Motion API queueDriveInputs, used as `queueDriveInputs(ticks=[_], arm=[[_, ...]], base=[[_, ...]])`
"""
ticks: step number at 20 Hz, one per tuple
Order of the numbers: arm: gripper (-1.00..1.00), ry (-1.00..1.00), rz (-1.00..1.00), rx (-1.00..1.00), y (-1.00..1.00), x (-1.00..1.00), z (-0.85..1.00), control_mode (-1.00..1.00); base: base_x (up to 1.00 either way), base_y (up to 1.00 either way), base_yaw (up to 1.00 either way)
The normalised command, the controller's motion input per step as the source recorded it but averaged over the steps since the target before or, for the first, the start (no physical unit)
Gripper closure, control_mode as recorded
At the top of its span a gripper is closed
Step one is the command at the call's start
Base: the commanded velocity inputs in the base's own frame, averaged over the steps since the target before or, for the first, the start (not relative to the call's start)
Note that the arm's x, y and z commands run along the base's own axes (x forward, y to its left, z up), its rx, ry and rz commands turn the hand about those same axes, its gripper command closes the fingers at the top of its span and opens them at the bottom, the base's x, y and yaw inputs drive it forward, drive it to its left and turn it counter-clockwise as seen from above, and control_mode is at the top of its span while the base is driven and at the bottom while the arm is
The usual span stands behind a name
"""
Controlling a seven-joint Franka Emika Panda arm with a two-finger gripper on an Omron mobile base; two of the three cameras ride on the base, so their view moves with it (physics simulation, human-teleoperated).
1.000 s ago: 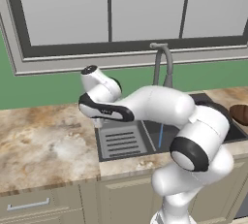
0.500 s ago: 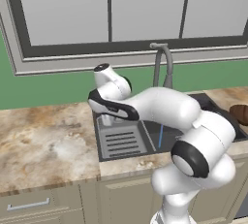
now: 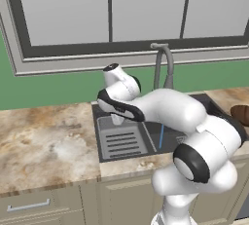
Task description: Rinse each bowl for a few seconds and place them down in the sink or on the counter.
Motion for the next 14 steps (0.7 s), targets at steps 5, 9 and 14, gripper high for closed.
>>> queueDriveInputs(ticks=[5, 9, 14], arm=[[1.0, 0.0, -0.11, -0.05, -0.44, 0.0, 0.0, -1.0], [1.0, 0.02, -0.1, -0.04, -0.39, 0.02, 0.0, -1.0], [1.0, 0.09, -0.09, -0.03, -0.32, 0.12, -0.01, -1.0]], base=[[0.0, 0.0, 0.0], [0.0, 0.0, 0.0], [0.0, 0.0, 0.0]])
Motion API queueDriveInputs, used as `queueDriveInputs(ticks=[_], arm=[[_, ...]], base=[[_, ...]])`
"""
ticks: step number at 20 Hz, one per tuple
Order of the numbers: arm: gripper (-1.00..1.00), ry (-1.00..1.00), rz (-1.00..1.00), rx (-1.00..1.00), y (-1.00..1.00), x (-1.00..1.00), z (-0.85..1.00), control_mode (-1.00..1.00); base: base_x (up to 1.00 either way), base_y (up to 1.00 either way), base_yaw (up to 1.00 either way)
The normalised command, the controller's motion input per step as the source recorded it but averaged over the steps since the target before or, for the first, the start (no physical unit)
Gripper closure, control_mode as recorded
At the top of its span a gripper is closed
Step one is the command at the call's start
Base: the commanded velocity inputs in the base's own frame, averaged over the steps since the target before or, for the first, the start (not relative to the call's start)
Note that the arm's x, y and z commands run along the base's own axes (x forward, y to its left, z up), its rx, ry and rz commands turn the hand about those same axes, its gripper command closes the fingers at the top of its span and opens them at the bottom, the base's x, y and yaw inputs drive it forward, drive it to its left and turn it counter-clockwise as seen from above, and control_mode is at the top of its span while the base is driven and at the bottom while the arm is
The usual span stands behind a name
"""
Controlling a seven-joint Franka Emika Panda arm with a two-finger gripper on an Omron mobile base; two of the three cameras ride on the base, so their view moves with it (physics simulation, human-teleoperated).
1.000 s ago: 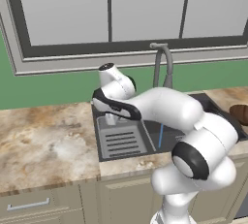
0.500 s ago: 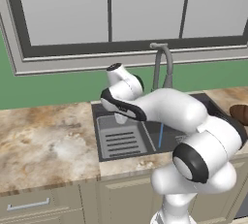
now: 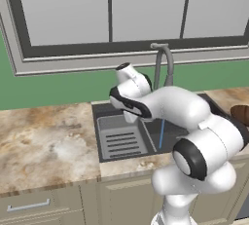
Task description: Rinse each bowl for a few seconds and place them down in the sink or on the counter.
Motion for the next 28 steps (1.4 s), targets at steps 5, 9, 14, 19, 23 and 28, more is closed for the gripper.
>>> queueDriveInputs(ticks=[5, 9, 14, 19, 23, 28], arm=[[1.0, 0.02, -0.1, -0.1, -0.1, 0.04, -0.12, -1.0], [1.0, -0.01, -0.09, -0.14, -0.05, 0.0, -0.16, -1.0], [1.0, -0.04, -0.08, -0.11, -0.12, 0.0, -0.16, -1.0], [1.0, -0.01, -0.02, -0.02, -0.19, 0.16, -0.08, -1.0], [1.0, 0.0, 0.0, 0.0, -0.14, 0.25, -0.14, -1.0], [1.0, 0.0, 0.0, 0.0, -0.08, 0.23, -0.18, -1.0]], base=[[0.0, 0.0, 0.0], [0.0, 0.0, 0.0], [0.0, 0.0, 0.0], [0.0, 0.0, 0.0], [0.0, 0.0, 0.0], [0.0, 0.0, 0.0]])
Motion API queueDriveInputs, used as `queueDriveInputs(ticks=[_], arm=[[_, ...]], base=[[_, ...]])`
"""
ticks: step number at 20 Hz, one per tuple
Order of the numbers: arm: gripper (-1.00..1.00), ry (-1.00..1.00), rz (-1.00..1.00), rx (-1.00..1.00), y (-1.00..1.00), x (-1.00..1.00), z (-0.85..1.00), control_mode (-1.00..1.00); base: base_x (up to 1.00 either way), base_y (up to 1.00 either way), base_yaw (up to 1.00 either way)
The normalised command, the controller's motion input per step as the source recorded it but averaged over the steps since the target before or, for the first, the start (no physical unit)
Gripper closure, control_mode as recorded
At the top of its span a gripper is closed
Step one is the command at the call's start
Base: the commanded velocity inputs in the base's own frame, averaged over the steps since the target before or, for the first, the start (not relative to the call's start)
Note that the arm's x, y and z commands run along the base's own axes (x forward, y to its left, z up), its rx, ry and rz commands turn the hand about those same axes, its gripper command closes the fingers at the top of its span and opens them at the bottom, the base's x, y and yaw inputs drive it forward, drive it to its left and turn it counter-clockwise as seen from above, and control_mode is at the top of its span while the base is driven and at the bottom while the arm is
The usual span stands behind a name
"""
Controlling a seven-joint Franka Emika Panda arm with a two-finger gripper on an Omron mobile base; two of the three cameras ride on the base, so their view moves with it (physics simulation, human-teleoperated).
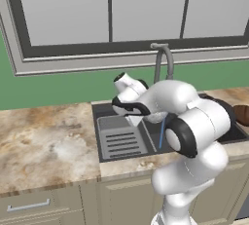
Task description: Rinse each bowl for a few seconds and place them down in the sink or on the counter.
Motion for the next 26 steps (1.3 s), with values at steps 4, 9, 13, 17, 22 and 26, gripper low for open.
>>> queueDriveInputs(ticks=[4, 9, 13, 17, 22, 26], arm=[[1.0, -0.01, 0.0, 0.0, 0.0, 0.22, -0.21, -1.0], [1.0, -0.06, 0.0, 0.0, -0.15, 0.13, -0.13, -1.0], [1.0, -0.08, 0.0, 0.0, -0.15, 0.04, -0.13, -1.0], [1.0, -0.07, 0.0, 0.0, -0.1, 0.05, -0.11, -1.0], [1.0, -0.08, 0.0, 0.0, -0.07, 0.01, -0.07, -1.0], [1.0, -0.07, 0.0, 0.0, -0.13, 0.01, -0.04, -1.0]], base=[[0.0, 0.0, 0.0], [0.0, 0.0, 0.0], [0.0, 0.0, 0.0], [0.0, 0.0, 0.0], [0.0, 0.0, 0.0], [0.0, 0.0, 0.0]])
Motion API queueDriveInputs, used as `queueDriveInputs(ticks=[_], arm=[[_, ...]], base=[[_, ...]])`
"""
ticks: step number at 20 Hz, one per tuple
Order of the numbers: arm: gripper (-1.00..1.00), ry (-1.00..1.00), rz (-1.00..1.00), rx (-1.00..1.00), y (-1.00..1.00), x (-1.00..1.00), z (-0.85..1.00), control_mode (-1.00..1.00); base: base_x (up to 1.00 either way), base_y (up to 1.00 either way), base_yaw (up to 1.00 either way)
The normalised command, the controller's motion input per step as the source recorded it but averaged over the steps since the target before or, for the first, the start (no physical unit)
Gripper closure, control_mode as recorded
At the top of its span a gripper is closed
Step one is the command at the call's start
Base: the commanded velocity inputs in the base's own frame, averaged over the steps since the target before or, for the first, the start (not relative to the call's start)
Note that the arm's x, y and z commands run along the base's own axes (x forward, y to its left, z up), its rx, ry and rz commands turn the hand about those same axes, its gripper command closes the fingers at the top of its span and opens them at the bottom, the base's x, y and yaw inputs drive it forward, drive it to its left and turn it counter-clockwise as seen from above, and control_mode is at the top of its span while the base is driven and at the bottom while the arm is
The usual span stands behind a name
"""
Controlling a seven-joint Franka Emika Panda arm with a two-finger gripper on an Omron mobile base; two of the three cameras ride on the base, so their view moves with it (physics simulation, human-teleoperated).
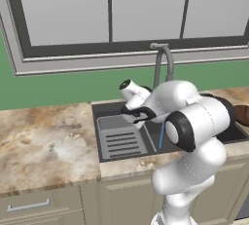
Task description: Rinse each bowl for a few seconds and place them down in the sink or on the counter.
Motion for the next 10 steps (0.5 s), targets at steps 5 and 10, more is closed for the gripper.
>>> queueDriveInputs(ticks=[5, 10], arm=[[1.0, -0.05, 0.0, 0.0, -0.11, 0.14, -0.1, -1.0], [1.0, -0.03, 0.0, 0.0, -0.01, 0.26, -0.2, -1.0]], base=[[0.0, 0.0, 0.0], [0.0, 0.0, 0.0]])
